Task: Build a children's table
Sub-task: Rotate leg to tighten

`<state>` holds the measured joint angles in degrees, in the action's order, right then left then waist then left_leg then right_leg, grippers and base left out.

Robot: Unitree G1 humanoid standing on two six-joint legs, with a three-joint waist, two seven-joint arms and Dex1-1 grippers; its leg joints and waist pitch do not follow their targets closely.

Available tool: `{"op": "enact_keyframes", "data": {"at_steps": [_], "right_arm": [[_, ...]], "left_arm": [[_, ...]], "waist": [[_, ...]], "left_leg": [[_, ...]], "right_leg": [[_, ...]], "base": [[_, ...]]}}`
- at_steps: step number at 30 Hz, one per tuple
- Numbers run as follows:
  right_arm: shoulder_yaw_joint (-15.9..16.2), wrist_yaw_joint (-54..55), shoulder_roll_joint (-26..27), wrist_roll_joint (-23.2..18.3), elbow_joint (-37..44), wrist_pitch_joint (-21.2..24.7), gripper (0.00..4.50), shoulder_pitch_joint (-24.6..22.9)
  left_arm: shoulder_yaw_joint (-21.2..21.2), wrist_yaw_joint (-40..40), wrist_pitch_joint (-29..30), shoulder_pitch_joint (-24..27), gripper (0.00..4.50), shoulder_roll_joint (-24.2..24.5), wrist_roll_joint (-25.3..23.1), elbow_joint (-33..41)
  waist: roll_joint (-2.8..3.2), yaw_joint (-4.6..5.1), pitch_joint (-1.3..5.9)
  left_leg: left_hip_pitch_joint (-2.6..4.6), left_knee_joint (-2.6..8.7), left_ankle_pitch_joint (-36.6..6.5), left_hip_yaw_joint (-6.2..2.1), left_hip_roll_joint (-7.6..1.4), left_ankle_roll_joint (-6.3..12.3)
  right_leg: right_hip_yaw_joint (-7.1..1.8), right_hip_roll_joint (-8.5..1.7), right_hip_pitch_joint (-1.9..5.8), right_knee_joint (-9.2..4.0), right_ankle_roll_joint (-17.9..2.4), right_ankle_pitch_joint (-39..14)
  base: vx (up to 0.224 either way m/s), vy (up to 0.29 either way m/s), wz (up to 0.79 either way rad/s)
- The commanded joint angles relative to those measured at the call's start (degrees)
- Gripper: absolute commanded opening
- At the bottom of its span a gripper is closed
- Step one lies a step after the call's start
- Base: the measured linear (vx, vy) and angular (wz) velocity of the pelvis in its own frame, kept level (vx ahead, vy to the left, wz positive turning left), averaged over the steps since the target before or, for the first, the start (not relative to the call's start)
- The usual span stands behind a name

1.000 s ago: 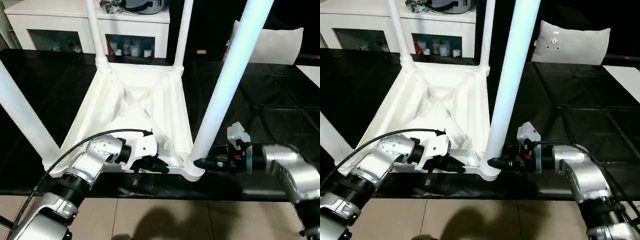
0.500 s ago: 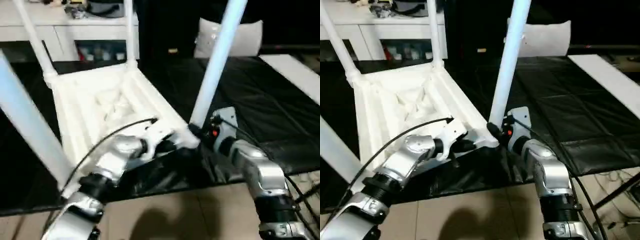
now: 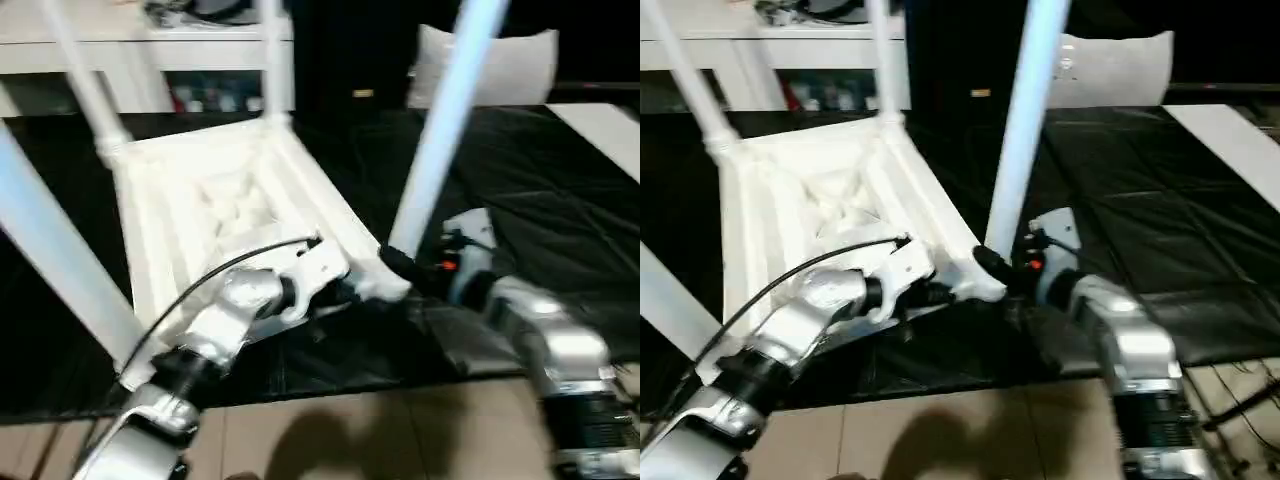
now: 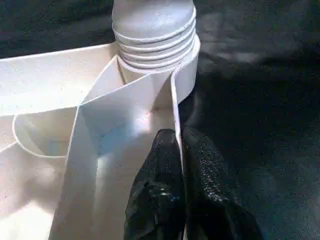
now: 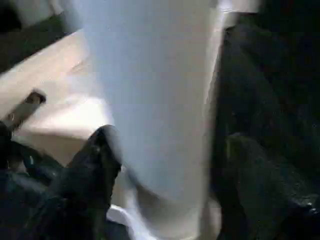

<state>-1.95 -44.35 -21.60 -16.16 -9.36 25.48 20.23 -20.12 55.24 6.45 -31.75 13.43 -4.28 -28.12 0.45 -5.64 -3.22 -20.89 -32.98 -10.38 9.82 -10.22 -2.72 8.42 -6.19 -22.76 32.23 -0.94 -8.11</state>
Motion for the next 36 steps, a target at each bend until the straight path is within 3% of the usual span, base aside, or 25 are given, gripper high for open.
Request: {"op": "enact_keyframes", "data": {"at_steps": [1,2,8,9,15,19,27,31,34,36], "right_arm": [[0.9,-3.6,-1.6,0.3,0.9,-0.9,3.88,-0.8],[2.9,-8.4,-5.1,1.0,1.3,-1.5,4.03,-1.3],[5.6,-18.8,-10.6,-0.5,1.8,-3.3,4.22,-1.9],[5.9,-20.8,-11.3,-1.2,2.0,-3.0,3.98,-1.9],[9.4,-29.9,-13.3,-3.3,1.2,-2.6,3.56,-0.7],[10.5,-32.2,-13.2,-3.2,0.6,-3.3,3.26,-0.4],[12.3,-33.7,-11.1,-3.3,-1.7,-4.0,2.57,0.1],[13.2,-35.1,-9.4,-2.2,-8.0,-7.3,2.25,1.1],[12.6,-34.3,-7.3,-2.2,-12.2,-8.8,2.15,2.0],[11.1,-29.5,-4.6,-1.5,-16.0,-9.8,2.09,3.0]], "left_arm": [[-2.6,3.9,-1.2,0.8,0.00,1.2,-0.6,-0.1],[-3.7,7.4,-3.2,0.8,0.00,2.8,-0.6,-0.4],[-5.1,13.6,-6.7,0.1,0.00,5.6,0.0,-0.9],[-5.3,14.9,-7.3,0.1,0.00,6.0,0.2,-0.8],[-7.4,22.0,-10.2,0.0,0.00,8.9,0.9,0.6],[-7.5,22.9,-11.0,-0.2,0.00,9.0,0.8,0.2],[-7.2,23.4,-11.1,-0.3,0.00,8.9,1.2,0.2],[-6.9,23.5,-10.9,0.0,0.00,8.9,1.4,0.2],[-6.1,22.9,-9.7,0.4,0.00,8.6,2.2,0.5],[-4.6,20.7,-5.4,1.2,0.00,7.6,3.5,2.2]], "waist": [[-0.91,-0.44,4.24],[-1.02,-0.83,4.24],[-0.93,-1.38,3.98],[-0.93,-1.48,3.94],[-1.27,-2.12,3.80],[-1.28,-2.60,3.82],[-1.42,-2.58,4.02],[-1.41,-2.51,4.11],[-1.59,-2.27,3.90],[-1.29,-1.77,3.62]], "left_leg": [[0.18,3.39,-8.8,-0.75,-3.36,3.58],[0.18,3.32,-8.8,-0.72,-3.47,3.75],[0.41,3.50,-12.9,-0.68,-3.60,2.98],[0.48,3.46,-13.4,-0.65,-3.54,2.99],[0.58,3.47,-15.1,-0.77,-3.72,2.43],[0.88,3.53,-16.3,-0.86,-3.85,1.55],[0.70,3.56,-15.7,-0.94,-3.80,1.13],[0.52,3.44,-15.4,-0.86,-3.72,1.29],[0.63,3.52,-16.9,-0.91,-3.69,0.91],[0.81,3.66,-19.7,-1.08,-3.68,-0.05]], "right_leg": [[-4.11,-4.11,3.11,-3.37,-7.9,-17.8],[-4.02,-4.00,3.03,-3.16,-8.3,-16.3],[-4.00,-4.16,3.05,-3.39,-8.7,-19.4],[-3.95,-4.14,3.03,-3.58,-8.5,-20.5],[-3.97,-4.32,2.75,-3.87,-7.1,-25.1],[-4.00,-4.37,2.52,-3.92,-6.8,-26.2],[-4.11,-4.37,2.66,-3.59,-7.4,-24.6],[-4.03,-4.37,2.68,-3.38,-8.2,-23.3],[-3.94,-4.35,2.65,-3.83,-7.4,-26.3],[-3.74,-4.46,2.44,-4.21,-6.8,-29.9]], "base": [[0.000,0.000,0.00],[0.000,0.000,0.00],[0.000,0.000,0.00],[0.000,0.000,0.00],[0.000,0.000,0.00],[0.000,0.000,0.00],[0.000,0.000,0.00],[0.000,0.000,0.00],[0.000,0.000,0.00],[0.000,0.000,0.00]]}}
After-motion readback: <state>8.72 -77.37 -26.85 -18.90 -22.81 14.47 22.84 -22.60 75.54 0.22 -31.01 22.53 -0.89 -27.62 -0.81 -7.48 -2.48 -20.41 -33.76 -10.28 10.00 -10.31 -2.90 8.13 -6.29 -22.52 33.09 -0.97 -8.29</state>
